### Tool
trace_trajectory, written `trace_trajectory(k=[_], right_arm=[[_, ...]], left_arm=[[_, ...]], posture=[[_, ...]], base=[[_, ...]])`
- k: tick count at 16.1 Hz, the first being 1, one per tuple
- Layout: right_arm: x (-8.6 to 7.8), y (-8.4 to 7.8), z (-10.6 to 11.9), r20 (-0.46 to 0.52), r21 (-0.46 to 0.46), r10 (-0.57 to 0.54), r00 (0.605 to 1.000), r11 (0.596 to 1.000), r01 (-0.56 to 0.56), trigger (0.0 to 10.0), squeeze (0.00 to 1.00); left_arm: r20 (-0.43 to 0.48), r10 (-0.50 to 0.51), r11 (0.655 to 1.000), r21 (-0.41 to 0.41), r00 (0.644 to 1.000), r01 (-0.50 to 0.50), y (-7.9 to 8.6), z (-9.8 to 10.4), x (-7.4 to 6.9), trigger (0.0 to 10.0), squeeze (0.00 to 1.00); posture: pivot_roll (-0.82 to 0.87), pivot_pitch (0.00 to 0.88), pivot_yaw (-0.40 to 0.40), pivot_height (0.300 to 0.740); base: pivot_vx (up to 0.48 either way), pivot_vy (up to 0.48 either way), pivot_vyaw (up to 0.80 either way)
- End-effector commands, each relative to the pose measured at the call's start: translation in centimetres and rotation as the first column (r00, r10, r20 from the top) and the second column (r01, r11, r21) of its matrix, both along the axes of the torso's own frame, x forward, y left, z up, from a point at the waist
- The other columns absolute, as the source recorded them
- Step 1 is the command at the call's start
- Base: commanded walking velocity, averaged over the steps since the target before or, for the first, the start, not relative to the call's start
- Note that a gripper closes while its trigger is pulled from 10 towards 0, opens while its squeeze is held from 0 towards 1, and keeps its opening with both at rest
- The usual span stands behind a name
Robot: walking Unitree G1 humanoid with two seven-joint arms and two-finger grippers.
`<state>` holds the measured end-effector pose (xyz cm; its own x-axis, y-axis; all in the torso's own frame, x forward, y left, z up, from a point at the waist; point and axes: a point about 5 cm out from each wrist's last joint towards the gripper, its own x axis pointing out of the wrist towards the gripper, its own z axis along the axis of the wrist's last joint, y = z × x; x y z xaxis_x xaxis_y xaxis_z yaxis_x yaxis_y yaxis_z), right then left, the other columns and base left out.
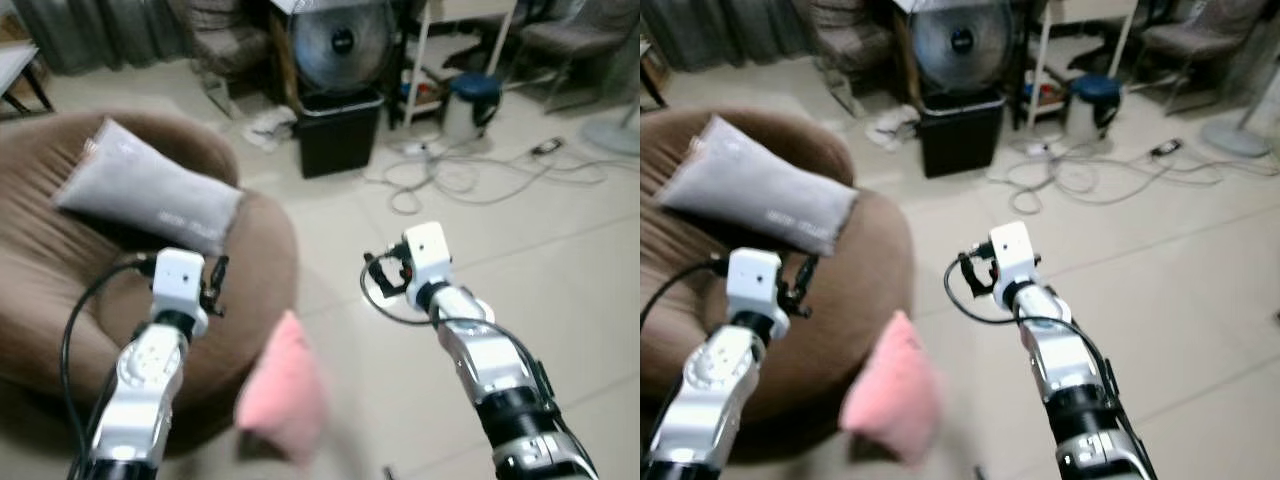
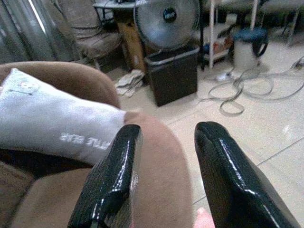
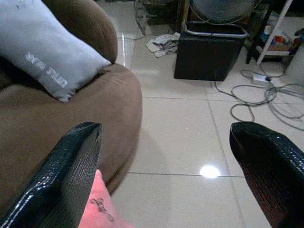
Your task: Move the pillow to the sofa from floor
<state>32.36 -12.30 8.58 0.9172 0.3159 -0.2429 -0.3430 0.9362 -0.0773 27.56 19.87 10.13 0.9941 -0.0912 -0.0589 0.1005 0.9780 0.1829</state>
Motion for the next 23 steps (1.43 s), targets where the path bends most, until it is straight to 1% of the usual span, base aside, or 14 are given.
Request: trace_trajectory(k=[1, 2, 9, 11, 13, 14, 15, 18, 20, 23], right_arm=[[0.2, 0.0, 0.0, 0.017, -0.017, 0.008, 1.000, 1.000, -0.008, 10.0, 0.00], [0.2, -0.1, -0.3, 0.019, -0.017, 0.006, 1.000, 1.000, -0.006, 10.0, 0.00], [-0.1, -0.4, -0.7, 0.029, 0.002, -0.014, 0.999, 1.000, 0.014, 10.0, 0.00], [-0.2, -0.5, -0.6, 0.028, 0.038, -0.024, 0.999, 0.999, 0.023, 10.0, 0.00], [-0.3, -0.5, -0.7, 0.029, 0.056, -0.030, 0.999, 0.998, 0.028, 10.0, 0.00], [-0.4, -0.5, -0.7, 0.032, 0.052, -0.032, 0.999, 0.998, 0.030, 10.0, 0.00], [-0.5, -0.6, -0.8, 0.037, 0.049, -0.041, 0.999, 0.998, 0.039, 10.0, 0.00], [-0.5, -0.6, -0.8, 0.036, 0.044, -0.048, 0.998, 0.998, 0.046, 10.0, 0.00], [-0.5, -0.6, -0.9, 0.033, 0.043, -0.051, 0.998, 0.998, 0.050, 10.0, 0.00], [-0.6, -0.7, -1.0, 0.027, 0.042, -0.055, 0.998, 0.998, 0.054, 10.0, 0.00]], left_arm=[[0.002, 0.015, 1.000, 0.009, 1.000, -0.015, 0.5, 0.2, -0.2, 10.0, 0.00], [0.022, 0.016, 1.000, 0.015, 1.000, -0.016, 0.8, 0.7, -0.3, 10.0, 0.00], [0.010, -0.006, 1.000, 0.026, 1.000, 0.006, 0.7, 0.6, -0.4, 10.0, 0.00], [0.010, -0.022, 0.999, 0.027, 1.000, 0.022, 0.5, 0.6, -0.2, 10.0, 0.00], [0.031, -0.052, 0.997, 0.049, 0.998, 0.051, 0.1, 1.0, -0.1, 10.0, 0.00], [0.048, -0.077, 0.994, 0.083, 0.996, 0.073, -0.1, 1.2, -0.1, 10.0, 0.00], [0.049, -0.091, 0.991, 0.099, 0.995, 0.086, -0.4, 1.3, 0.0, 10.0, 0.00], [0.044, -0.098, 0.991, 0.092, 0.994, 0.094, -0.5, 1.2, 0.1, 10.0, 0.00], [0.041, -0.087, 0.995, 0.056, 0.995, 0.084, -0.4, 1.2, 0.3, 10.0, 0.00], [0.029, -0.085, 0.994, 0.069, 0.996, 0.083, -0.3, 0.9, 0.3, 10.0, 0.00]], posture=[[0.22, 0.000, -0.092, 0.740], [0.22, 0.000, -0.089, 0.740], [0.20, 0.000, -0.068, 0.740], [0.19, 0.000, -0.053, 0.740], [0.18, 0.000, -0.046, 0.740], [0.18, 0.000, -0.037, 0.740], [0.18, 0.000, -0.037, 0.740], [0.17, 0.000, -0.031, 0.740], [0.17, 0.000, -0.026, 0.740], [0.17, 0.000, -0.026, 0.740]], base=[[0.000, 0.270, 0.00], [0.000, 0.360, 0.00], [0.000, 0.362, 0.00], [0.000, 0.362, -0.25], [0.000, 0.000, -0.79], [0.000, 0.000, -0.79], [0.000, -0.480, 0.00], [0.000, -0.480, 0.00], [0.000, 0.000, 0.00], [0.000, 0.000, 0.00]])
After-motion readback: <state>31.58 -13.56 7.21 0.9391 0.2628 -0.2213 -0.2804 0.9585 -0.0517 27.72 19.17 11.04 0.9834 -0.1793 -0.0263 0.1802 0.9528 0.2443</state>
